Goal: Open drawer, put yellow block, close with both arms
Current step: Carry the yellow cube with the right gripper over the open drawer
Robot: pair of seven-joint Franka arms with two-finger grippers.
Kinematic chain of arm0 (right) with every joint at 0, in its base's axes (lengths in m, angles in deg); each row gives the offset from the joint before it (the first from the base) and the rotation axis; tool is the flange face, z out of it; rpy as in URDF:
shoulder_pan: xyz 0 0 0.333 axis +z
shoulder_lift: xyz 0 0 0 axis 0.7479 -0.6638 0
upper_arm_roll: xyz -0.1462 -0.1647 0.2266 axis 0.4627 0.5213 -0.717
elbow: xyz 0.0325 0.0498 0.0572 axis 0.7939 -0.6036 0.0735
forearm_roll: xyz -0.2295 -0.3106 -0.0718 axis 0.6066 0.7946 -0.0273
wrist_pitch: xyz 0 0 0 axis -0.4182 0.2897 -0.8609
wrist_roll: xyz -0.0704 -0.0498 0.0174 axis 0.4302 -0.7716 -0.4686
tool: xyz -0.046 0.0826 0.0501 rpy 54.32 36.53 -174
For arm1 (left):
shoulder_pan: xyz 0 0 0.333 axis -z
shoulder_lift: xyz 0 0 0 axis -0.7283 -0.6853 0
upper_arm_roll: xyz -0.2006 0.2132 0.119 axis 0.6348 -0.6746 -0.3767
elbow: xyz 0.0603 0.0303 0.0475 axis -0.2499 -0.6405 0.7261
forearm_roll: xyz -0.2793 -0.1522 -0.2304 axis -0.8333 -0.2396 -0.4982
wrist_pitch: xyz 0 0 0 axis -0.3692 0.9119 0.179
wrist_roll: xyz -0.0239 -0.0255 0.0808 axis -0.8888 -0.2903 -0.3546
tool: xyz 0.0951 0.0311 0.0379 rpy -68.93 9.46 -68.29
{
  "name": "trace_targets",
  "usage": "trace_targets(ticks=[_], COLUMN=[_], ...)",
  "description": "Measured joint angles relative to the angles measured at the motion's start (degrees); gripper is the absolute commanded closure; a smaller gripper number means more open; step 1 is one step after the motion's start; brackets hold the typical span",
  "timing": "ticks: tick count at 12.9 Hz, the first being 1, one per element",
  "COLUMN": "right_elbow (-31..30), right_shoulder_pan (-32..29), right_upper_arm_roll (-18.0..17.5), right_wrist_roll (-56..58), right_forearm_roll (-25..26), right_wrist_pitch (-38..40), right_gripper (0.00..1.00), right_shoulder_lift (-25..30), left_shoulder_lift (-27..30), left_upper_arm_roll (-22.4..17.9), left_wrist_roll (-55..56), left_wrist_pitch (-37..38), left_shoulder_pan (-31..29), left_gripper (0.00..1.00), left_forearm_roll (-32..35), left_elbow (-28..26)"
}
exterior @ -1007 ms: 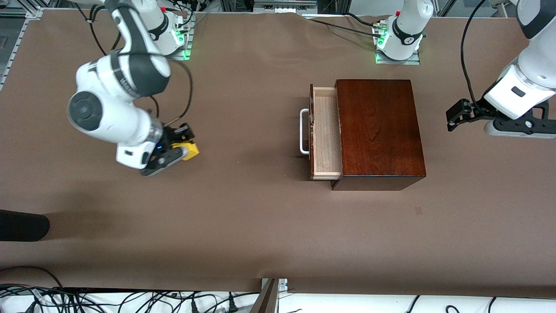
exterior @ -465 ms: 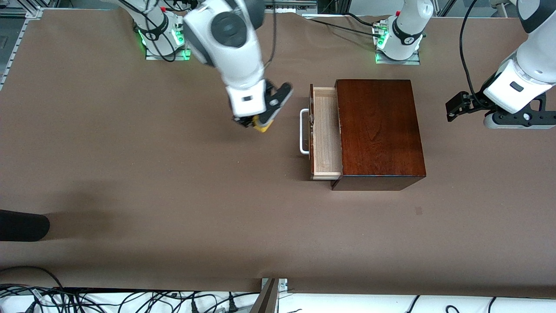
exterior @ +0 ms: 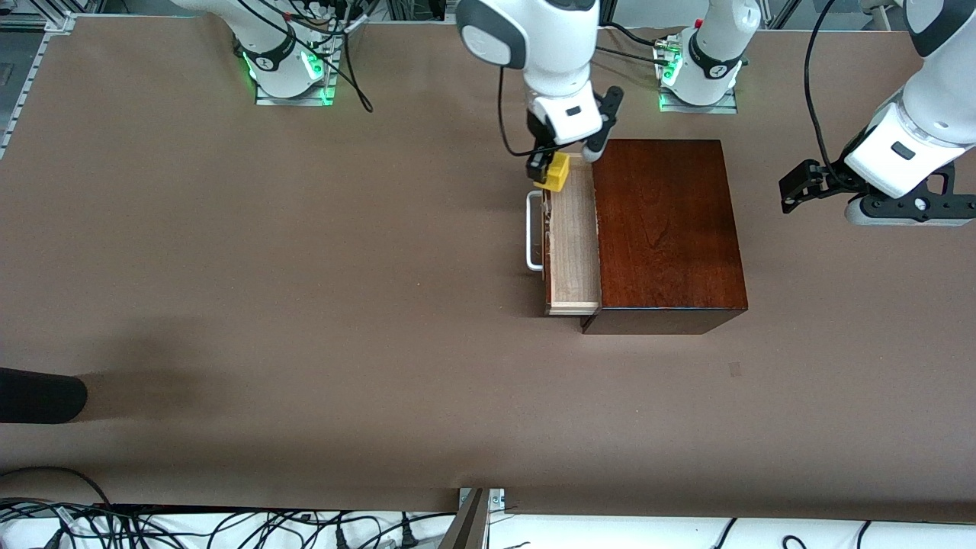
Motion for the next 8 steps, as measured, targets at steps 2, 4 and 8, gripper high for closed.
trace_targets(ticks=[2, 4, 8], right_elbow=[1.69, 1.86, 2.08], right_shoulder_pan=[1.06, 1.42, 1.48], right_upper_arm_roll=[0.09, 0.12, 0.59], right_wrist_roll=[0.28, 2.04, 7.07], right_forearm_roll=[1.12, 2.75, 3.24], right_wrist_pitch=[-1.06, -3.15, -5.74], right_gripper=[1.00, 1.00, 1.00], right_shoulder_lift=[-1.58, -3.13, -5.94], left_shoulder_lift=[-0.04, -0.06, -0.06], left_upper_arm_roll=[0.00, 0.00, 0.05], left_wrist_roll=[0.00, 0.00, 0.00], left_wrist_pitch=[0.00, 0.00, -0.01], left_shoulder_pan=[0.00, 0.01, 0.06], left_gripper=[0.00, 0.00, 0.00], left_forearm_roll=[0.00, 0.00, 0.00], left_elbow=[0.00, 0.01, 0.04])
